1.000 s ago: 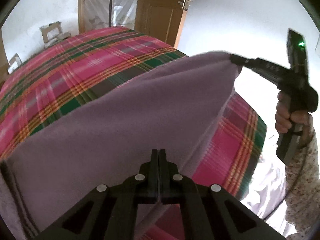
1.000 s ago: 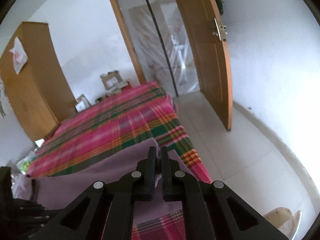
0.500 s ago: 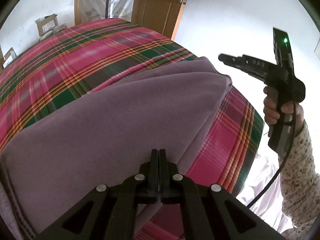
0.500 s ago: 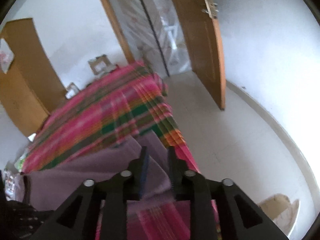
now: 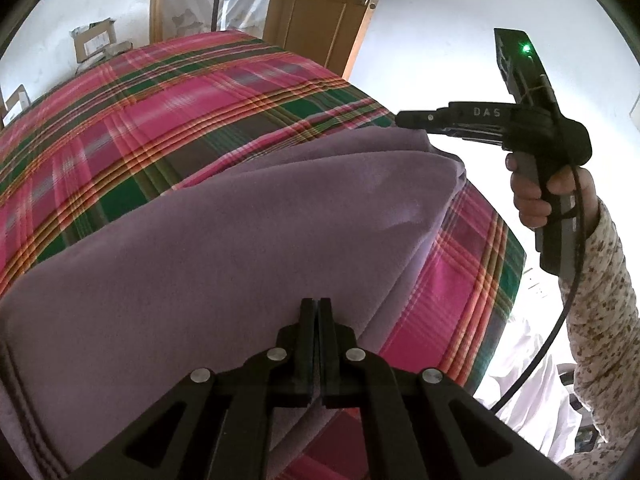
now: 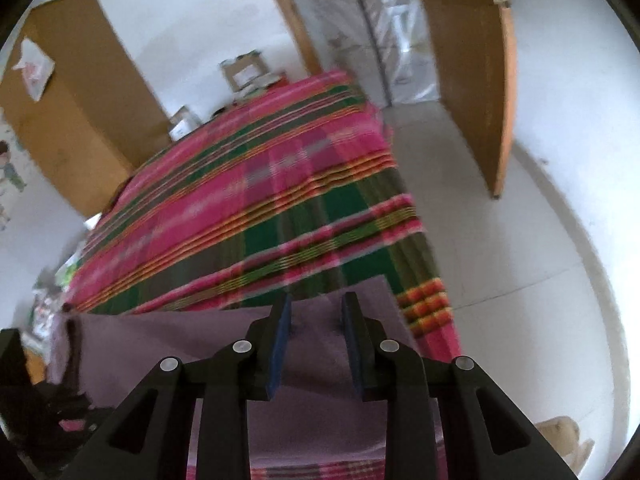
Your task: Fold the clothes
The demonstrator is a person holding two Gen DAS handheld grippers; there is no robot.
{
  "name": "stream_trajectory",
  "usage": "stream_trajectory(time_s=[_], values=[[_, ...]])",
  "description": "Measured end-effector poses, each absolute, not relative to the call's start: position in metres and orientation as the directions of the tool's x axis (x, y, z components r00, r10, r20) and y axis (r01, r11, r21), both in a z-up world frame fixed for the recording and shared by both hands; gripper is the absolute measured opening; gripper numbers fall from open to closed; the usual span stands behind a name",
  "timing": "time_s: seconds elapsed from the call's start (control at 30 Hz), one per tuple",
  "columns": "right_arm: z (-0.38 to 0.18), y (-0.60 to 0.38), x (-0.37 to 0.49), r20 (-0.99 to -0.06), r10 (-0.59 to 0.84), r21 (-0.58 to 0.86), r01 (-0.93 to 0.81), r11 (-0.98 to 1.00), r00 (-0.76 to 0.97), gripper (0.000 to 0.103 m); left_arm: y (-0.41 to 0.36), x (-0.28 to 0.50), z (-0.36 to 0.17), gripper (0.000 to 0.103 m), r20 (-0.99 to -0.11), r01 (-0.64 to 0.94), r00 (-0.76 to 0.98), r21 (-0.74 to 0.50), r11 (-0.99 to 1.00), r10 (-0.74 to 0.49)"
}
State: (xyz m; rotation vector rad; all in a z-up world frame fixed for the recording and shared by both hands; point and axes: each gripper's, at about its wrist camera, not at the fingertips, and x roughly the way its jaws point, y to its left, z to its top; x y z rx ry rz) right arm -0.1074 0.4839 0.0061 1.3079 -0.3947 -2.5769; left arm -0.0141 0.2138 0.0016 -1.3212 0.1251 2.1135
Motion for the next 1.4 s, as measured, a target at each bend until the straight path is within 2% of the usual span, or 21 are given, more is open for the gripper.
stream_trajectory(time_s=[0.07, 0.17, 0.43, 0.6, 0.73, 0.77, 0.93, 1.03, 1.17, 1.4], values=[[0.004, 0.485, -0.110, -0.776, -0.305, 0.315, 0.081, -0.946, -0.552, 0.013, 0.214, -0.016, 0.001, 0.001, -0.837, -0.557, -0.291, -0.247, -0.793, 0.464], [0.002, 0.487, -0.112, -0.789, -0.308, 0.312, 0.086, -0.946, -0.531, 0.006, 0.216, -0.016, 0.001, 0.001, -0.836, -0.559, -0.289, -0.248, -0.792, 0.466], [0.014, 0.488, -0.118, -0.746, -0.201, 0.261, 0.000, -0.965, -0.635, 0.005, 0.215, -0.015, 0.001, 0.001, -0.835, -0.555, -0.285, -0.258, -0.791, 0.472], [0.003, 0.475, -0.126, -0.771, -0.131, 0.176, -0.012, -0.984, -0.624, 0.007, 0.215, -0.015, 0.002, 0.001, -0.835, -0.553, -0.287, -0.257, -0.793, 0.470], [0.003, 0.491, -0.121, -0.765, -0.153, 0.240, -0.057, -0.969, -0.625, 0.012, 0.215, -0.015, 0.002, 0.002, -0.834, -0.552, -0.286, -0.259, -0.793, 0.472], [0.005, 0.496, -0.117, -0.760, -0.154, 0.253, -0.068, -0.965, -0.631, 0.017, 0.216, -0.015, 0.002, 0.003, -0.834, -0.553, -0.287, -0.258, -0.792, 0.471], [0.012, 0.515, -0.088, -0.740, -0.168, 0.293, -0.087, -0.952, -0.651, 0.020, 0.224, -0.009, 0.005, 0.020, -0.836, -0.575, -0.297, -0.229, -0.786, 0.461], [0.011, 0.521, -0.070, -0.735, -0.184, 0.317, -0.091, -0.944, -0.653, 0.025, 0.234, -0.002, 0.006, 0.024, -0.843, -0.597, -0.330, -0.161, -0.786, 0.424], [0.002, 0.528, -0.052, -0.724, -0.221, 0.364, -0.090, -0.927, -0.653, 0.027, 0.244, 0.005, 0.006, 0.026, -0.847, -0.614, -0.365, -0.095, -0.784, 0.388], [-0.011, 0.526, -0.047, -0.717, -0.271, 0.414, -0.079, -0.907, -0.642, 0.027, 0.250, 0.005, 0.004, 0.026, -0.849, -0.613, -0.380, -0.067, -0.787, 0.368]])
